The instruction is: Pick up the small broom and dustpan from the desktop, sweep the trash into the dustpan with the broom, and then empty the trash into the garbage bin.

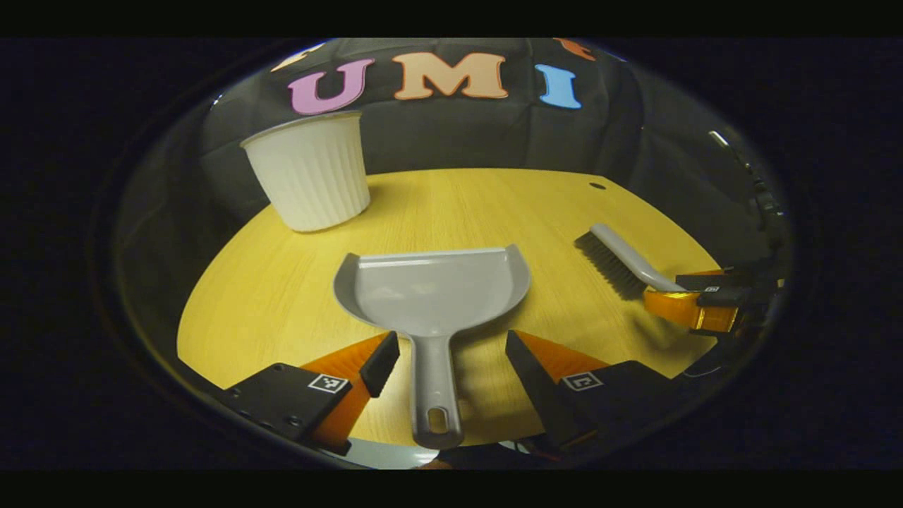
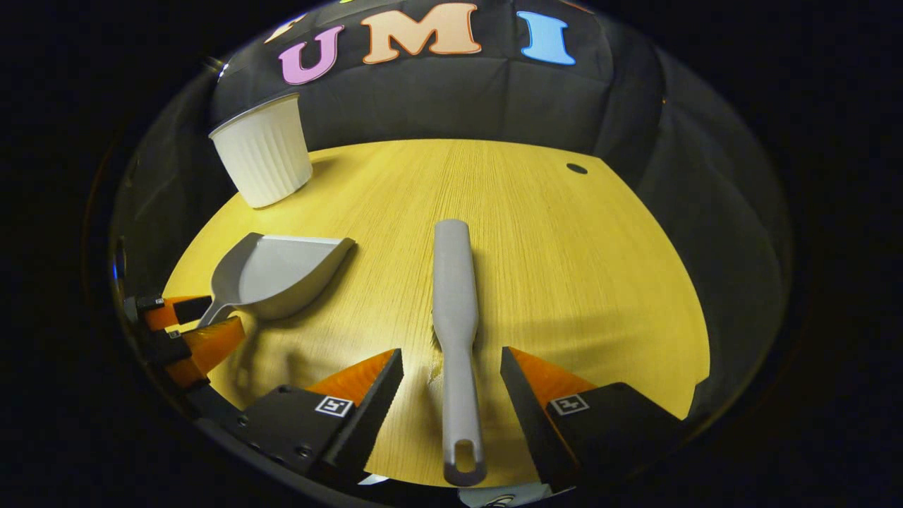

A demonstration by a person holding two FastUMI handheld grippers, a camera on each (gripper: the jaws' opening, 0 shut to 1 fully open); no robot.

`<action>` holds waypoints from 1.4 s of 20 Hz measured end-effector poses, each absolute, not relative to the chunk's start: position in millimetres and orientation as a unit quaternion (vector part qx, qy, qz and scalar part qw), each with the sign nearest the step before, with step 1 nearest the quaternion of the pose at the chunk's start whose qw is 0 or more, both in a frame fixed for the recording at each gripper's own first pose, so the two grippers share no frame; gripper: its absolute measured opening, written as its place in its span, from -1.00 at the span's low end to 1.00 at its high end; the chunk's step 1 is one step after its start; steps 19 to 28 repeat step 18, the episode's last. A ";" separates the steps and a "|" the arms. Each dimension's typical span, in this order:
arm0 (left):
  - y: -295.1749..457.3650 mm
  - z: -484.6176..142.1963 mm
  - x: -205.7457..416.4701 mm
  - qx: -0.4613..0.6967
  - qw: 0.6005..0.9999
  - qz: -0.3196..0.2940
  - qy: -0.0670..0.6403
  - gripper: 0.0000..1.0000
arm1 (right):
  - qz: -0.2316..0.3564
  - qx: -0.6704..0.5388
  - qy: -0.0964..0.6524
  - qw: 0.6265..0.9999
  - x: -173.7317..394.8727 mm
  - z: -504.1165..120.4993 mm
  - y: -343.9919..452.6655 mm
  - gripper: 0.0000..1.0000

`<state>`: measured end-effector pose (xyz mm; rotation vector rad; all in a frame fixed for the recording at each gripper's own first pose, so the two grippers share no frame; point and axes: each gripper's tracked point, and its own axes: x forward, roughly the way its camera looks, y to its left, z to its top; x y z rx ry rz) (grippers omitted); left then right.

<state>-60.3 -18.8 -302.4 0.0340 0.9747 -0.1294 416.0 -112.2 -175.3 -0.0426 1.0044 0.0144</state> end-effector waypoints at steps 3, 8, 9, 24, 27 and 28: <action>-10.7 -251.0 -36.4 0.039 0.919 -0.038 0.391 0.89 | 0.017 -0.023 0.410 0.912 429.5 -134.0 -115.8 0.89; -22.7 -124.6 14.9 0.064 0.969 -0.014 0.239 0.88 | 0.065 0.001 0.220 0.973 461.9 -1.4 -107.5 0.89; -31.9 -98.6 24.0 0.066 0.975 -0.016 0.210 0.89 | 0.077 0.010 0.189 0.979 466.5 26.8 -106.1 0.89; -104.1 -1.5 51.3 -0.001 0.990 -0.102 0.092 0.86 | 0.040 0.040 0.066 0.996 445.5 175.7 -132.9 0.87; -104.1 -1.5 51.3 -0.001 0.990 -0.102 0.092 0.86 | 0.040 0.040 0.066 0.996 445.5 175.7 -132.9 0.87; -104.1 -1.5 51.3 -0.001 0.990 -0.102 0.092 0.86 | 0.040 0.040 0.066 0.996 445.5 175.7 -132.9 0.87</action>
